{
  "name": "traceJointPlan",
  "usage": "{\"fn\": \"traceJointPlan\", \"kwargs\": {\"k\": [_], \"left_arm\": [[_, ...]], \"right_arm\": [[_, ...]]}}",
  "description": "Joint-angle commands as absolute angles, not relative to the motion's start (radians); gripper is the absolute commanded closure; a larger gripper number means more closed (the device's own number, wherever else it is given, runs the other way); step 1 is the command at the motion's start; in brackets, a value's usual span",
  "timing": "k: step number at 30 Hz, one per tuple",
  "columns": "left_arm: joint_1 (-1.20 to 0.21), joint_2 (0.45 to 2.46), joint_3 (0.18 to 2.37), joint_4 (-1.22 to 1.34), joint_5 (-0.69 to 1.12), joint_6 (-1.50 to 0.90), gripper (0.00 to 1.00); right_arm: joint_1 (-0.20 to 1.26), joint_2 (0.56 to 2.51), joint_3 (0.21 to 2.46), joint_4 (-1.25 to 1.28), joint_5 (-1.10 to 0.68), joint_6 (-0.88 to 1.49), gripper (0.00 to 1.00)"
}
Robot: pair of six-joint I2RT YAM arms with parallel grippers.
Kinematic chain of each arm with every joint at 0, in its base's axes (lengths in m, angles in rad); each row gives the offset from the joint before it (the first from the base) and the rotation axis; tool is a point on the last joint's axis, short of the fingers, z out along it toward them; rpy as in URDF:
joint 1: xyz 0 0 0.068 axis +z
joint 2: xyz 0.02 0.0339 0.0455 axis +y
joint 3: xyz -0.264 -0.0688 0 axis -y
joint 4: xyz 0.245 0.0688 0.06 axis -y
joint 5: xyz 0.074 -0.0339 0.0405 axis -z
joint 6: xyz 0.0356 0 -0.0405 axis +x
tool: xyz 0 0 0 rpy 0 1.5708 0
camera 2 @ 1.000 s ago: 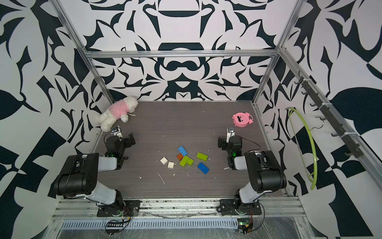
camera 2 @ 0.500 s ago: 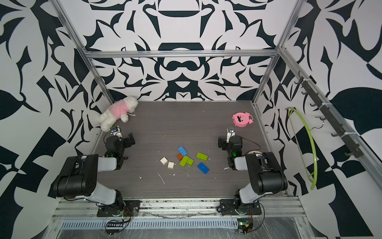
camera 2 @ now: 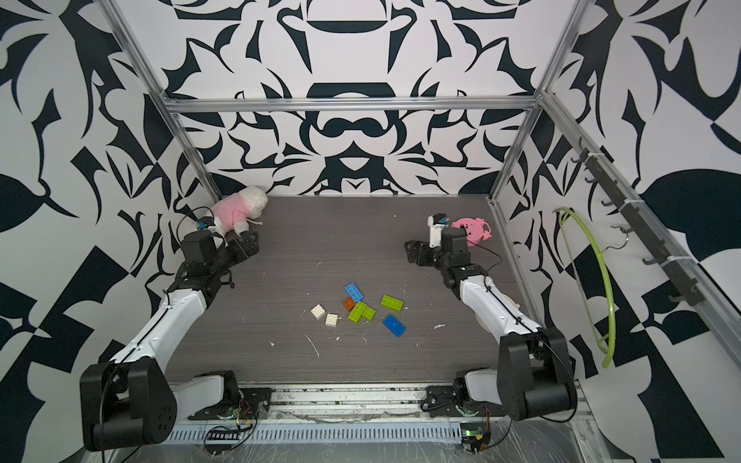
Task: Assemble a heart with lego
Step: Pick up the lego brick from the center of the board.
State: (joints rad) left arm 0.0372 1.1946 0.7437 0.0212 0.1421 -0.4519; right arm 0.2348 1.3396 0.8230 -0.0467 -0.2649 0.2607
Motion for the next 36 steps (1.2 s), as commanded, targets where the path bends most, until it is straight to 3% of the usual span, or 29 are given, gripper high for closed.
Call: {"fn": "traceJointPlan", "kwargs": {"k": [1,5,9,13,25,33,36], "left_arm": [[-0.011,1.199,0.720,-0.118,0.313,-0.515,0.01],[-0.094,1.224,0.704,-0.133,0.294,-0.511,0.01],[-0.127,1.253,0.701,-0.123,0.281,-0.522,0.01],[-0.156,1.306,0.703,-0.092,0.286,-0.532,0.01],[-0.204,1.345,0.706,-0.091,0.286,-0.526,0.01],[-0.204,1.335,0.703,-0.095,0.277,-0.518,0.01],[-0.203,1.342,0.710,-0.094,0.280,-0.518,0.01]], "right_arm": [[0.419,1.382,0.911,-0.330,-0.320,0.226,0.19],[0.578,1.470,0.999,-0.444,-0.283,0.198,0.27],[0.636,1.534,1.063,-0.495,-0.224,0.209,0.32],[0.666,1.639,1.148,-0.512,-0.164,0.197,0.43],[0.718,1.943,1.428,-0.616,-0.145,0.118,0.44],[0.718,1.960,1.430,-0.638,-0.088,0.100,0.50],[0.718,1.957,1.418,-0.631,-0.090,0.100,0.57]]}}
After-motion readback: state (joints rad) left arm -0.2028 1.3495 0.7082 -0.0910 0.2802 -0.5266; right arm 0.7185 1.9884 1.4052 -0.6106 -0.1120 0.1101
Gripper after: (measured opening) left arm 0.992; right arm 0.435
